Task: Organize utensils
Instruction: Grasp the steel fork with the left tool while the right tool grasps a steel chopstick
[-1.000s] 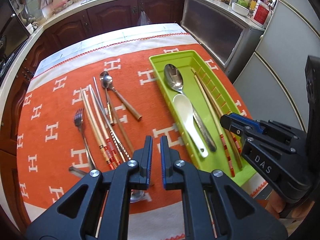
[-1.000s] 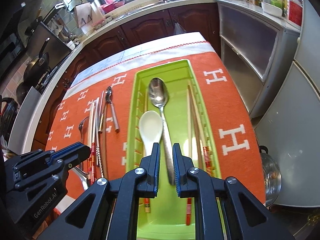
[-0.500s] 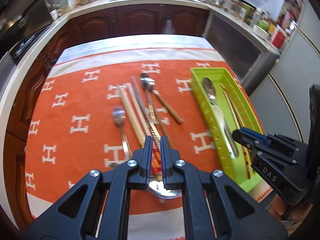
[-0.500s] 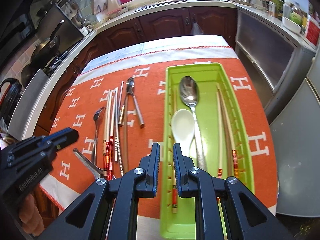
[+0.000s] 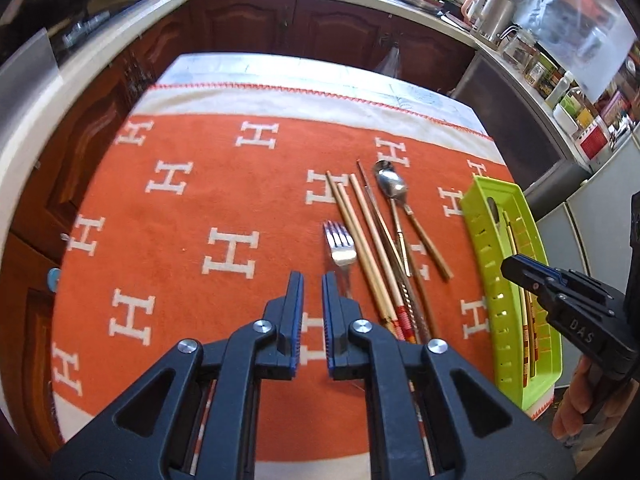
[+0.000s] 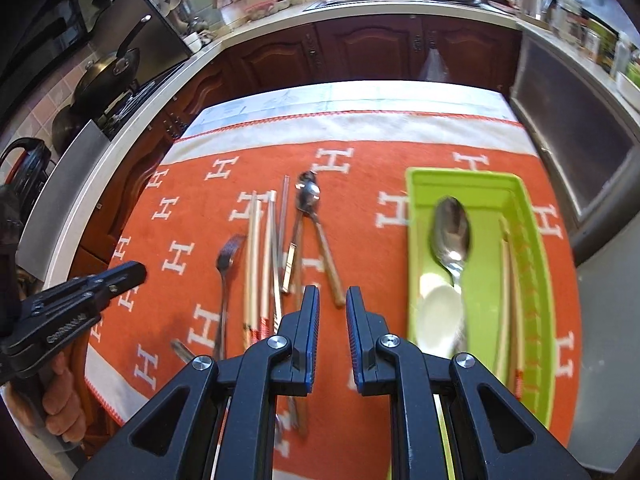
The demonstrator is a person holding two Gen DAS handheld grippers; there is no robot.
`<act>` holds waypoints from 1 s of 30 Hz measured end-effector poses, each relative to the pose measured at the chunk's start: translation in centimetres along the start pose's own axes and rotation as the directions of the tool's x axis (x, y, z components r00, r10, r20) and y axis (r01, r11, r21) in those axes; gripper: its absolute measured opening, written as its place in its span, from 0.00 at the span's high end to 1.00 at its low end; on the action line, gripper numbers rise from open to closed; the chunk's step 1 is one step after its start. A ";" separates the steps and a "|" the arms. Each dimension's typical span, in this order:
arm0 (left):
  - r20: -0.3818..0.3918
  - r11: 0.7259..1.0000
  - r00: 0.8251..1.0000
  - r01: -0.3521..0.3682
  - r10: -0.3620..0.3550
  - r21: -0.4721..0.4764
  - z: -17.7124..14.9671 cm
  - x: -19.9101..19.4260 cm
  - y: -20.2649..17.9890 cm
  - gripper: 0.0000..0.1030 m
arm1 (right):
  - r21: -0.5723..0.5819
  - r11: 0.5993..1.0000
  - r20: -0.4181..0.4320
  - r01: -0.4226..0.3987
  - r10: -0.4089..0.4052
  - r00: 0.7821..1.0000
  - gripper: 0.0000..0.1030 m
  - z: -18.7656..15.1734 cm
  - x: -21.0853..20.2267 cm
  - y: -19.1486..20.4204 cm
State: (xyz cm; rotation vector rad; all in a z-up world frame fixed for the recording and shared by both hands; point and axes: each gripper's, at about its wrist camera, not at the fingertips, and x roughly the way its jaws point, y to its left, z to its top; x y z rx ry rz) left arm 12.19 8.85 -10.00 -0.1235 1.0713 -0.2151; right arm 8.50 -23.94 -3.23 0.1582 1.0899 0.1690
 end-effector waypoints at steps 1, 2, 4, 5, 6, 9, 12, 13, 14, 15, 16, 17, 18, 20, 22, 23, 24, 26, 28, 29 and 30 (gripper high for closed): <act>-0.012 1.000 1.000 0.025 -0.026 -0.018 0.2 0.6 0.6 0.87 | -0.004 1.000 -0.010 -0.014 0.014 1.000 0.87 0.5 0.6 0.3; -0.022 0.998 0.998 0.059 -0.059 -0.030 0.4 1.3 1.0 0.81 | -0.005 1.000 -0.017 -0.021 0.020 1.000 0.87 0.7 1.1 0.7; -0.037 0.994 0.994 0.099 -0.101 -0.052 0.5 2.4 1.6 0.76 | -0.015 0.999 -0.038 -0.039 0.039 0.999 0.87 1.4 2.4 1.4; -0.039 0.990 0.991 0.125 -0.128 -0.060 0.7 3.0 1.8 0.75 | -0.017 0.999 -0.043 -0.046 0.046 0.998 0.87 1.6 3.0 1.8; -0.042 0.989 0.989 0.138 -0.140 -0.063 0.7 3.5 1.8 0.75 | -0.019 0.998 -0.052 -0.058 0.057 0.997 0.87 1.7 3.6 2.0; -0.064 0.978 0.978 0.196 -0.201 -0.075 0.9 5.4 1.6 0.75 | -0.013 0.995 -0.078 -0.096 0.095 0.992 0.87 2.1 5.5 2.4; -0.085 0.972 0.970 0.221 -0.227 -0.074 1.0 7.0 1.1 0.75 | -0.008 0.992 -0.100 -0.127 0.125 0.987 0.87 2.2 7.3 2.6; -0.094 0.972 0.969 0.224 -0.230 -0.073 0.9 7.5 0.9 0.75 | -0.014 0.991 -0.105 -0.130 0.128 0.986 0.87 2.3 7.8 2.8; -0.101 0.971 0.967 0.227 -0.233 -0.072 0.9 8.1 0.7 0.75 | -0.024 0.991 -0.111 -0.129 0.126 0.986 0.87 2.4 8.4 2.9; -0.106 0.971 0.966 0.229 -0.236 -0.071 0.9 8.4 0.5 0.75 | -0.037 0.991 -0.119 -0.130 0.125 0.985 0.87 2.4 8.9 3.1; -0.112 0.970 0.964 0.234 -0.241 -0.070 0.9 8.8 0.3 0.75 | -0.051 0.990 -0.128 -0.133 0.125 0.984 0.87 2.4 9.4 3.3; -0.118 0.969 0.962 0.238 -0.244 -0.068 0.8 9.3 0.0 0.75 | -0.056 0.990 -0.126 -0.131 0.123 0.984 0.87 2.3 9.7 3.4; -0.125 0.969 0.962 0.238 -0.244 -0.065 0.8 9.7 -0.3 0.75 | -0.067 0.990 -0.130 -0.127 0.118 0.985 0.87 2.2 10.0 3.6; -0.135 0.969 0.960 0.241 -0.247 -0.059 0.7 10.4 -0.8 0.75 | -0.093 0.988 -0.146 -0.125 0.110 0.983 0.87 1.9 10.7 4.0; -0.140 0.968 0.958 0.245 -0.250 -0.054 0.7 11.1 -1.3 0.75 | -0.108 0.986 -0.159 -0.126 0.108 0.981 0.87 1.6 11.3 4.1; -0.131 0.968 0.960 0.245 -0.250 -0.047 0.7 11.2 -1.5 0.75 | -0.112 0.986 -0.164 -0.125 0.106 0.981 0.87 1.4 11.4 4.2; -0.128 0.968 0.960 0.246 -0.250 -0.041 0.7 11.3 -1.7 0.75 | -0.121 0.985 -0.168 -0.120 0.099 0.981 0.87 1.2 11.7 4.2; -0.120 0.967 0.959 0.252 -0.255 -0.037 0.8 11.6 -2.1 0.75 | -0.135 0.984 -0.171 -0.114 0.090 0.981 0.87 0.8 11.8 4.2; -0.113 0.966 0.959 0.258 -0.260 -0.035 0.9 11.7 -2.4 0.75 | -0.156 0.982 -0.172 -0.107 0.080 0.982 0.88 0.5 11.9 4.5; -0.107 0.965 0.959 0.259 -0.261 -0.034 0.9 11.9 -2.6 0.75 | -0.168 0.980 -0.167 -0.104 0.075 0.983 0.88 0.3 11.9 4.6; -0.101 0.965 0.960 0.259 -0.261 -0.033 1.0 12.0 -2.7 0.75 | -0.181 0.978 -0.162 -0.099 0.070 0.984 0.88 0.1 11.9 4.7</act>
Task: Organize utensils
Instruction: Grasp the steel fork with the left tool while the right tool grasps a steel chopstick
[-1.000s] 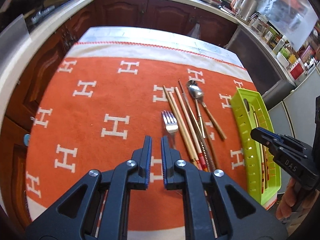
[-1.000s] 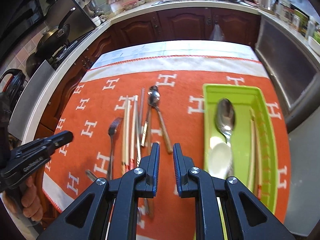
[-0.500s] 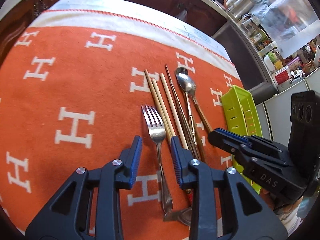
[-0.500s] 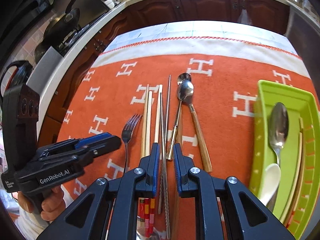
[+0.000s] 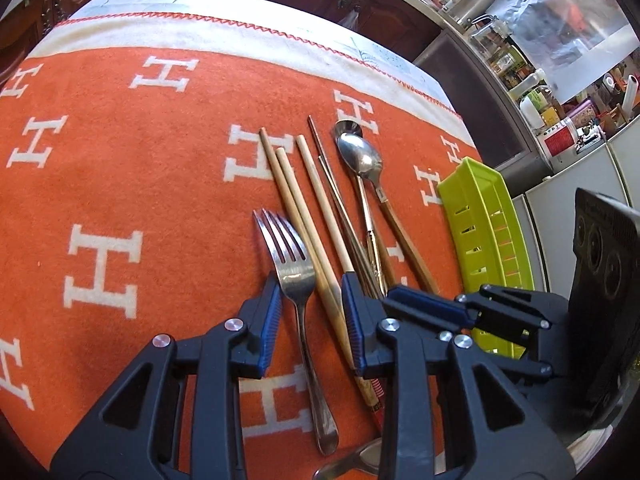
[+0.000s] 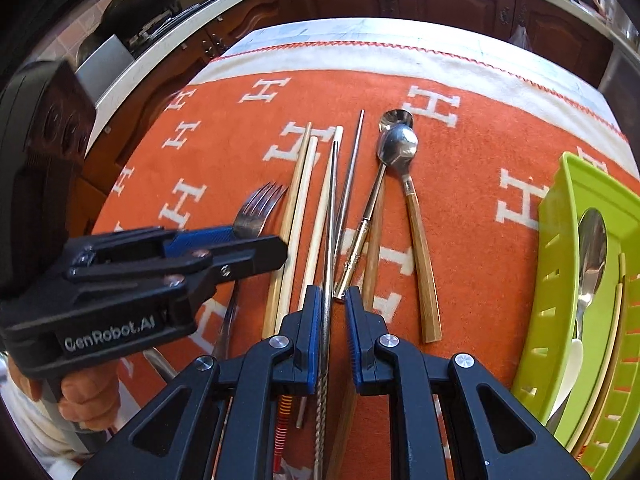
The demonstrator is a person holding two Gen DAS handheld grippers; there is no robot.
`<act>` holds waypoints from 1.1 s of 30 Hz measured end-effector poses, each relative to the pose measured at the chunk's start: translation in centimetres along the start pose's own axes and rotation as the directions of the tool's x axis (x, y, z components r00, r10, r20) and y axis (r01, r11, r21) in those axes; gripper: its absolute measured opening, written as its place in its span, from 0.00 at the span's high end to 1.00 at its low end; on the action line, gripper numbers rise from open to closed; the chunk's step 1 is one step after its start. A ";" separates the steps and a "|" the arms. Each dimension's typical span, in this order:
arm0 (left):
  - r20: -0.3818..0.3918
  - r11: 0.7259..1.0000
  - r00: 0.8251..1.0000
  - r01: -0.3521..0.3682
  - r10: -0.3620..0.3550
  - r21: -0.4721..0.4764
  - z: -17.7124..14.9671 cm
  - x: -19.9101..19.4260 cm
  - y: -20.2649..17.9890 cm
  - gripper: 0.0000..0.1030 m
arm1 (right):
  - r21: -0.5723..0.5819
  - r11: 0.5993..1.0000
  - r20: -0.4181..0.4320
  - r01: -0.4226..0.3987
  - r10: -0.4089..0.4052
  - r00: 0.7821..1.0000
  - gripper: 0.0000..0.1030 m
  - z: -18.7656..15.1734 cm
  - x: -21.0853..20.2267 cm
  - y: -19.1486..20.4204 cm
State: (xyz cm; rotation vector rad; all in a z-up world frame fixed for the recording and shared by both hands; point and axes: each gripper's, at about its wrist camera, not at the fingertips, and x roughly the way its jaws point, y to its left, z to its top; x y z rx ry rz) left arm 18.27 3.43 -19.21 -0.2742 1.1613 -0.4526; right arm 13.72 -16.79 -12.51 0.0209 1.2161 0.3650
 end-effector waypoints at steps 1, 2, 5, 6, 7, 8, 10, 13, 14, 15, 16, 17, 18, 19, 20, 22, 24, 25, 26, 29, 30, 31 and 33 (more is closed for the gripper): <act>0.004 1.000 1.000 -0.001 0.001 0.001 0.0 0.0 0.0 0.75 | -0.008 1.000 0.001 0.006 -0.006 1.000 0.88 -0.1 0.0 0.1; 0.012 1.000 1.000 -0.006 0.006 0.005 0.1 0.1 -0.2 0.77 | -0.021 1.000 0.005 0.015 -0.015 1.000 0.88 -0.2 0.0 0.3; 0.025 0.999 0.999 -0.029 0.028 0.017 0.1 0.5 -0.5 0.89 | -0.041 0.999 0.013 0.027 -0.026 1.000 0.88 -0.4 -0.1 0.5; 0.026 1.000 0.999 -0.023 0.023 0.012 0.1 0.6 -0.5 0.92 | -0.039 0.999 0.016 0.026 -0.026 1.000 0.89 -0.4 -0.1 0.5; 0.027 1.000 0.999 -0.016 0.016 0.005 0.1 0.6 -0.3 0.93 | -0.036 0.999 0.017 0.025 -0.025 1.000 0.89 -0.5 -0.2 0.4; 0.029 1.000 0.999 -0.013 0.013 0.001 0.1 0.6 -0.3 0.94 | -0.031 0.999 0.019 0.022 -0.021 1.000 0.93 -0.5 -0.3 0.3; 0.034 1.000 0.999 -0.013 0.013 -0.005 0.1 0.7 -0.3 0.94 | -0.019 1.000 0.019 0.022 -0.022 1.000 0.95 -0.6 -0.5 0.2; 0.038 1.000 0.999 -0.020 0.021 -0.015 0.1 0.6 -0.2 0.96 | 0.018 1.000 0.019 0.008 -0.009 1.000 0.95 -0.9 -0.8 -0.5; 0.041 1.000 0.999 -0.022 0.022 -0.017 0.1 0.5 -0.1 0.98 | 0.032 0.999 0.016 -0.002 0.002 1.000 0.95 -1.0 -0.9 -0.8; 0.048 1.000 0.999 -0.015 0.016 -0.016 0.1 0.3 -0.2 0.99 | 0.049 0.999 0.016 -0.017 0.017 1.000 0.95 -1.1 -1.1 -1.1; 0.057 1.000 0.998 -0.012 0.013 -0.015 0.1 -0.2 -0.1 0.99 | 0.065 0.997 0.020 -0.031 0.029 0.999 0.95 -1.2 -1.3 -1.5; 0.066 1.000 0.998 -0.018 0.018 -0.010 0.1 -0.6 -0.1 0.99 | 0.077 0.996 0.026 -0.044 0.042 0.999 0.95 -1.3 -1.6 -1.7; 0.080 1.000 0.996 -0.029 0.029 0.002 0.1 -1.1 -0.2 0.99 | 0.091 0.994 0.036 -0.062 0.058 0.998 0.95 -1.5 -2.0 -2.0; 0.100 0.999 0.994 -0.042 0.040 0.014 0.2 -1.7 -0.5 0.99 | 0.105 0.991 0.046 -0.080 0.075 0.996 0.95 -1.6 -2.5 -2.3; 0.114 0.999 0.993 -0.046 0.043 0.021 0.2 -2.3 -0.6 0.99 | 0.115 0.989 0.054 -0.093 0.087 0.995 0.95 -1.7 -2.8 -2.4; 0.136 0.998 0.989 -0.054 0.050 0.029 0.3 -3.4 -0.6 0.99 | 0.139 0.983 0.073 -0.117 0.108 0.992 0.95 -2.0 -3.7 -2.9; 0.166 0.997 0.984 -0.074 0.066 0.038 0.4 -4.7 -0.9 0.99 | 0.163 0.976 0.093 -0.141 0.127 0.987 0.95 -2.5 -4.7 -3.3; 0.177 0.996 0.982 -0.081 0.073 0.041 0.4 -5.3 -0.9 0.99 | 0.171 0.974 0.101 -0.149 0.133 0.986 0.95 -2.5 -5.1 -3.4; 0.193 0.995 0.978 -0.093 0.083 0.045 0.5 -6.0 -1.0 0.99 | 0.177 0.972 0.111 -0.155 0.137 0.984 0.95 -2.8 -5.7 -3.5; 0.219 0.991 0.970 -0.122 0.108 0.053 0.5 -8.1 -1.0 0.99 | 0.189 0.968 0.139 -0.164 0.138 0.981 0.95 -3.4 -7.3 -3.9; 0.228 0.989 0.967 -0.132 0.116 0.059 0.5 -8.9 -1.3 0.99 | 0.192 0.967 0.148 -0.166 0.138 0.979 0.95 -3.7 -7.9 -4.0; 0.234 0.989 0.965 -0.134 0.116 0.063 0.4 -9.6 -1.5 0.99 | 0.198 0.965 0.160 -0.171 0.141 0.977 0.95 -4.0 -8.7 -4.1; 0.244 0.986 0.962 -0.146 0.123 0.080 0.1 -10.9 -2.3 0.99 | 0.205 0.964 0.180 -0.171 0.135 0.974 0.95 -4.4 -9.9 -4.5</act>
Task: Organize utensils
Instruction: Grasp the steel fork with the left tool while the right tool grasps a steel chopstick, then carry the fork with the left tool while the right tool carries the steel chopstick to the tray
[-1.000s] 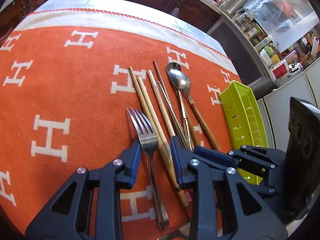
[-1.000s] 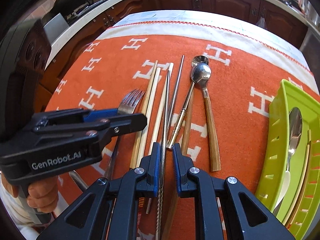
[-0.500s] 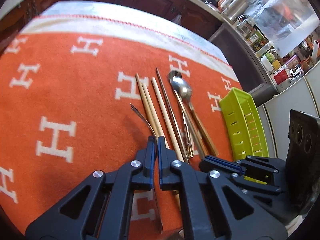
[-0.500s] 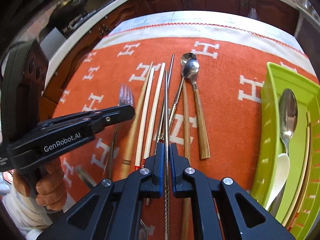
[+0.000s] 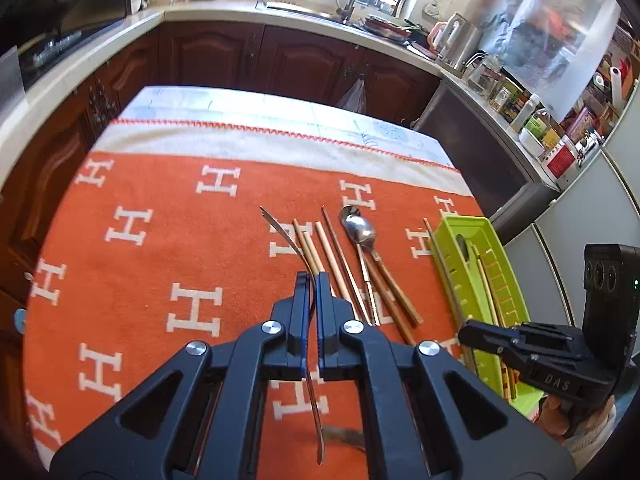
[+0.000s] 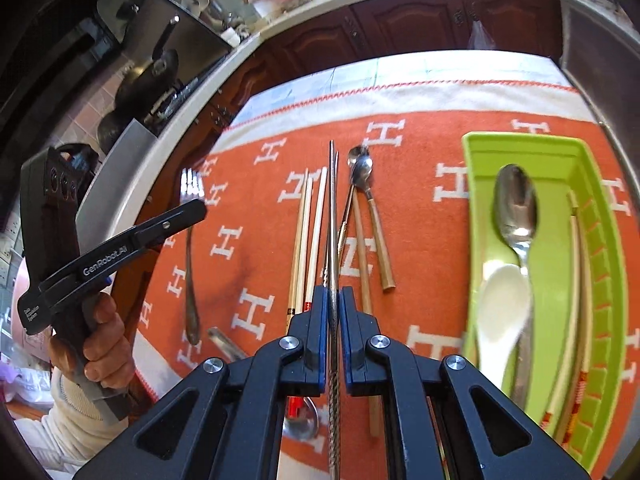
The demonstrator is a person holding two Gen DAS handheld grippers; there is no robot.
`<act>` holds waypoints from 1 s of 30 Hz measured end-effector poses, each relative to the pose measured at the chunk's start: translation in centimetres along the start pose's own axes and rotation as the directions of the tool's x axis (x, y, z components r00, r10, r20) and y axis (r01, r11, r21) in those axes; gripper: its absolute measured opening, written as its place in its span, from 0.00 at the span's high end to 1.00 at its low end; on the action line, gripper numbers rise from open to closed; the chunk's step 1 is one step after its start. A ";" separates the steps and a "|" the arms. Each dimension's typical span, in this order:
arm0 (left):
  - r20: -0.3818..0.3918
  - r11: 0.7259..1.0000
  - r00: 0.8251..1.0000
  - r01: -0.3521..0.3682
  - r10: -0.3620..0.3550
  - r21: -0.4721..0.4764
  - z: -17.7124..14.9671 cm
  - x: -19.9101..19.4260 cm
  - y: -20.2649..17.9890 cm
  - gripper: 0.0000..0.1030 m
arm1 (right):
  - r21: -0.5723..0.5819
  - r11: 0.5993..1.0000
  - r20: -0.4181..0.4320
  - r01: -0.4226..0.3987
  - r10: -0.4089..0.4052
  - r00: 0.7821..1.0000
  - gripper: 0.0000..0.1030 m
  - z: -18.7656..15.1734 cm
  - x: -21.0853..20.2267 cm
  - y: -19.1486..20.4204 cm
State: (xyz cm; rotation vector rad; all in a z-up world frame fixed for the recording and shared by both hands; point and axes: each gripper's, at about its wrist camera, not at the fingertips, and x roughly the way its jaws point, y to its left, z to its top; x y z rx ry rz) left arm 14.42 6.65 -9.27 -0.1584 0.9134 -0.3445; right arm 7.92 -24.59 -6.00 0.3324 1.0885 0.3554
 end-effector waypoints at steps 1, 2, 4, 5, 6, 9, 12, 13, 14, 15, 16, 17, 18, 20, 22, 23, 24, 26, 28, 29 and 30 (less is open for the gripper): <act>0.004 1.000 1.000 0.000 0.000 0.010 0.0 -0.7 -0.3 0.99 | 0.007 1.000 0.012 -0.001 0.001 1.000 0.95 -0.2 -0.8 -0.2; 0.006 1.000 1.000 0.002 -0.002 0.018 0.0 -1.3 -0.7 0.99 | 0.013 1.000 0.021 -0.004 0.004 1.000 0.95 -0.4 -1.5 -0.4; 0.006 0.999 1.000 0.012 -0.013 0.042 -0.1 -2.4 -2.1 0.99 | 0.025 1.000 0.042 0.004 -0.005 0.999 0.95 -0.6 -2.8 -0.9; 0.005 0.999 1.000 0.017 -0.018 0.050 -0.1 -2.7 -2.8 0.99 | 0.030 1.000 0.050 0.006 -0.007 0.999 0.95 -0.8 -3.5 -1.2; 0.001 0.998 1.000 0.030 -0.030 0.063 -0.3 -3.2 -4.0 0.99 | 0.038 0.999 0.060 0.010 -0.013 0.998 0.95 -1.0 -4.2 -1.5; -0.018 0.994 0.998 0.055 -0.054 0.096 -0.8 -3.7 -6.9 0.99 | 0.060 0.997 0.085 0.038 -0.043 0.995 0.95 -1.6 -6.3 -3.1; -0.048 0.987 0.995 0.088 -0.083 0.134 -1.5 -3.4 -10.5 0.99 | 0.095 0.993 0.094 0.073 -0.082 0.992 0.95 -2.4 -7.9 -5.5; -0.065 0.984 0.994 0.096 -0.087 0.149 -1.8 -3.0 -11.9 0.99 | 0.110 0.990 0.096 0.089 -0.100 0.990 0.95 -2.7 -8.4 -6.5; -0.078 0.983 0.993 0.098 -0.087 0.158 -2.0 -2.6 -12.9 0.99 | 0.119 0.987 0.096 0.108 -0.119 0.988 0.95 -2.9 -8.7 -7.2; -0.097 0.981 0.992 0.101 -0.085 0.165 -2.3 -2.0 -14.0 0.99 | 0.133 0.983 0.097 0.126 -0.140 0.985 0.95 -3.3 -9.2 -8.0; -0.121 0.980 0.989 0.102 -0.082 0.170 -2.6 -1.2 -15.2 0.99 | 0.145 0.979 0.097 0.140 -0.155 0.983 0.95 -3.6 -9.6 -8.9; -0.145 0.979 0.986 0.105 -0.081 0.174 -2.9 -0.4 -16.3 0.99 | 0.152 0.976 0.097 0.156 -0.172 0.980 0.95 -3.9 -9.8 -9.5; -0.158 0.978 0.984 0.107 -0.080 0.177 -3.1 0.1 -16.9 0.99 | 0.157 0.971 0.095 0.181 -0.197 0.976 0.95 -4.2 -10.3 -10.2; -0.197 0.975 0.977 0.116 -0.078 0.188 -3.7 1.6 -18.8 0.99 | 0.160 0.962 0.084 0.221 -0.237 0.968 0.95 -4.6 -10.2 -11.1; -0.218 0.972 0.973 0.126 -0.082 0.198 -4.2 2.7 -20.2 0.99 | 0.162 0.953 0.076 0.256 -0.271 0.960 0.95 -4.7 -10.2 -11.8; -0.223 0.971 0.971 0.128 -0.082 0.202 -4.2 3.1 -20.7 0.99 | 0.163 0.950 0.072 0.267 -0.281 0.957 0.95 -4.7 -10.2 -12.3; -0.232 0.969 0.969 0.131 -0.081 0.207 -4.4 3.7 -21.6 0.99 | 0.165 0.948 0.070 0.271 -0.285 0.956 0.95 -4.8 -10.2 -12.7; -0.244 0.970 0.967 0.132 -0.079 0.206 -4.3 4.5 -22.1 0.98 | 0.161 0.947 0.063 0.280 -0.293 0.954 0.95 -4.8 -9.9 -13.1; -0.244 0.967 0.968 0.117 -0.061 0.224 -4.5 5.2 -23.0 0.98 | 0.149 0.942 0.053 0.300 -0.310 0.949 0.95 -4.6 -9.3 -13.1; -0.250 0.967 0.966 0.117 -0.059 0.226 -4.6 5.5 -23.3 0.97 | 0.145 0.940 0.045 0.307 -0.317 0.948 0.94 -4.5 -9.0 -13.2; -0.258 0.968 0.964 0.118 -0.058 0.223 -4.6 5.8 -23.3 0.97 | 0.145 0.940 0.038 0.307 -0.316 0.948 0.94 -4.4 -8.7 -13.3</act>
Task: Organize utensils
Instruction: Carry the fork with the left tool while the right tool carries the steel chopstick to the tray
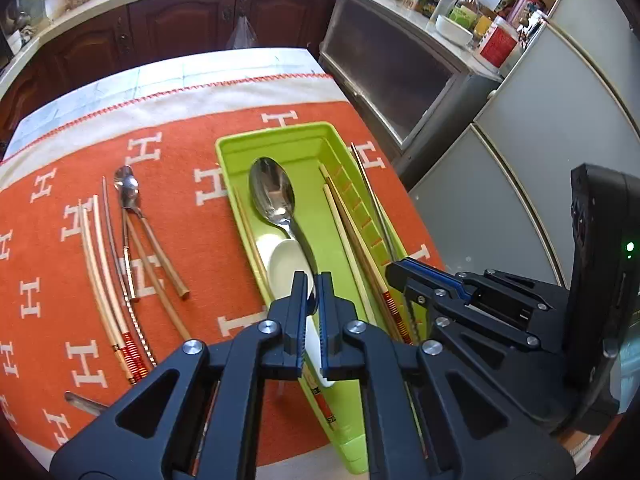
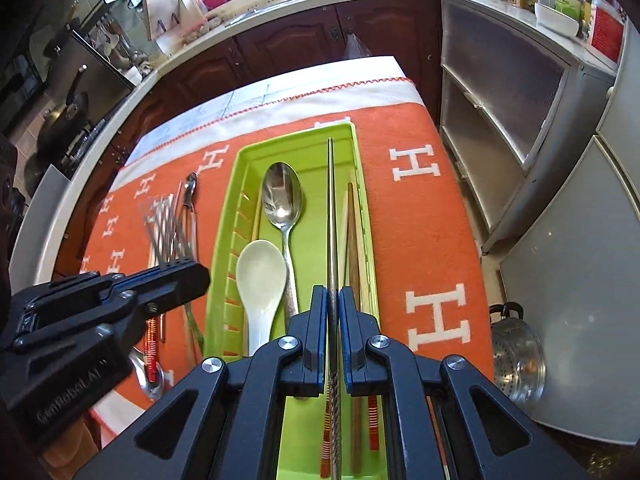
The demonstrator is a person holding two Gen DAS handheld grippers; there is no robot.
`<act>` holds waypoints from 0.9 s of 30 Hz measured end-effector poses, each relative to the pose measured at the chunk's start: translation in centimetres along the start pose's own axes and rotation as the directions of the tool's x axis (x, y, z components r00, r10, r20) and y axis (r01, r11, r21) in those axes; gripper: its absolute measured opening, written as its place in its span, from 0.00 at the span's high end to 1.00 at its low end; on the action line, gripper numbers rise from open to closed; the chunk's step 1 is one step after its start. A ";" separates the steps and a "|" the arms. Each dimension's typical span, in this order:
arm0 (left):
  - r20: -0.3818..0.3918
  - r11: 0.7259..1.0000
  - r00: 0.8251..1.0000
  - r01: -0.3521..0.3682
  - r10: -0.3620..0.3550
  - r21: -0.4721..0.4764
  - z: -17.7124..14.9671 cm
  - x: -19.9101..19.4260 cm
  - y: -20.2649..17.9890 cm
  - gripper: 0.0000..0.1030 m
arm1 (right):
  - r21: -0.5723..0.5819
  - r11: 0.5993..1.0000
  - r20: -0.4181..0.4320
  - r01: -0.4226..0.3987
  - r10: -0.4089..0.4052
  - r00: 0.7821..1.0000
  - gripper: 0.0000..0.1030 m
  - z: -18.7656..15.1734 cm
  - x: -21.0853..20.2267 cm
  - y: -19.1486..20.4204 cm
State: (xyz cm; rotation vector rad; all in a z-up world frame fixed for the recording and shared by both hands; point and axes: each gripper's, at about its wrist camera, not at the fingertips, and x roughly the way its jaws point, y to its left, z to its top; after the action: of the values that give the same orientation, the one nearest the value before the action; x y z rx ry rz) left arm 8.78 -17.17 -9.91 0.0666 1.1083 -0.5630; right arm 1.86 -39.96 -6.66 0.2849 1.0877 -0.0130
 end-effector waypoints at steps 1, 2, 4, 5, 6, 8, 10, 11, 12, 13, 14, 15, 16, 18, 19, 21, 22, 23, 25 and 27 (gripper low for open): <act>-0.006 1.000 1.000 0.000 0.000 -0.004 0.1 0.3 0.0 0.97 | 0.001 1.000 -0.005 -0.001 0.001 1.000 0.94 0.1 0.4 0.4; -0.008 1.000 1.000 -0.002 0.002 -0.010 0.2 0.4 0.1 0.97 | 0.002 1.000 -0.008 -0.001 0.001 1.000 0.94 0.2 0.7 0.5; -0.013 1.000 1.000 -0.010 0.010 -0.021 0.4 0.7 0.1 0.97 | -0.001 1.000 -0.007 0.002 -0.002 1.000 0.94 0.4 0.9 0.8; -0.015 1.000 1.000 -0.011 0.011 -0.025 0.6 0.8 0.4 0.97 | -0.001 1.000 -0.007 0.000 0.000 1.000 0.94 0.4 1.0 0.9; -0.028 0.999 1.000 -0.010 0.009 -0.034 0.7 1.0 0.4 0.97 | -0.001 1.000 -0.006 -0.002 0.002 1.000 0.94 0.5 1.0 1.0; -0.046 0.999 0.999 -0.006 0.003 -0.047 1.0 1.1 0.7 0.97 | 0.003 1.000 -0.007 -0.004 0.004 1.000 0.94 0.5 1.2 1.0; -0.067 0.999 0.998 -0.005 0.002 -0.053 1.4 1.2 0.8 0.97 | 0.011 1.000 -0.008 -0.004 0.004 1.000 0.94 0.5 1.4 0.8; -0.081 0.999 0.997 -0.013 0.009 -0.048 1.5 1.3 0.7 0.98 | 0.017 1.000 -0.009 -0.006 0.006 1.000 0.94 0.4 1.4 0.8; -0.087 0.999 0.996 -0.018 0.015 -0.040 1.7 1.2 0.7 0.98 | 0.021 1.000 -0.010 -0.009 0.009 1.000 0.94 0.4 1.5 0.7; -0.093 0.999 0.995 -0.024 0.021 -0.026 1.8 1.0 0.5 0.98 | 0.025 1.000 -0.009 -0.012 0.012 1.000 0.94 0.3 1.4 0.6; -0.096 1.000 0.995 -0.027 0.026 -0.013 1.9 0.8 0.4 0.99 | 0.025 1.000 -0.009 -0.013 0.014 1.000 0.94 0.2 1.4 0.5; -0.099 1.000 0.995 -0.027 0.026 -0.008 1.9 0.6 0.2 0.99 | 0.025 1.000 -0.007 -0.015 0.015 1.000 0.94 0.2 1.4 0.5; -0.112 1.000 0.993 -0.021 0.020 -0.006 2.0 0.6 0.2 0.99 | 0.025 1.000 -0.005 -0.015 0.016 1.000 0.94 0.2 1.4 0.4; -0.150 1.000 0.989 -0.004 0.000 -0.023 2.2 1.0 0.4 0.99 | 0.026 0.999 -0.001 -0.023 0.023 1.000 0.94 0.1 1.3 0.4; -0.162 1.000 0.987 -0.002 -0.003 -0.031 2.2 1.2 0.5 0.99 | 0.026 0.999 0.001 -0.028 0.028 1.000 0.94 0.0 1.2 0.4; -0.189 0.999 0.982 0.012 -0.021 -0.051 2.1 1.8 0.7 0.99 | 0.026 0.999 0.004 -0.032 0.032 0.999 0.94 0.1 1.1 0.4; -0.205 0.998 0.978 0.016 -0.030 -0.067 2.1 2.1 1.0 0.99 | 0.026 0.999 0.005 -0.034 0.033 0.999 0.94 0.0 1.0 0.4; -0.211 0.997 0.977 0.021 -0.038 -0.081 2.1 2.4 1.2 0.99 | 0.026 0.999 0.006 -0.034 0.034 0.999 0.94 -0.1 0.9 0.4; -0.232 0.993 0.970 0.040 -0.066 -0.116 2.1 2.9 1.7 0.99 | 0.024 0.999 0.006 -0.036 0.036 0.999 0.94 -0.1 0.9 0.5; -0.246 0.987 0.964 0.060 -0.096 -0.151 2.1 3.3 2.0 0.99 | 0.029 0.999 0.002 -0.036 0.036 0.999 0.94 -0.3 0.9 0.4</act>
State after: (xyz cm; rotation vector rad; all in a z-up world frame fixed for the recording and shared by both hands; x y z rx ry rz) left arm 12.52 -17.41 -12.25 -0.0311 1.4023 -0.5547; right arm 2.09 -39.43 -7.50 0.3305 1.0818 0.0029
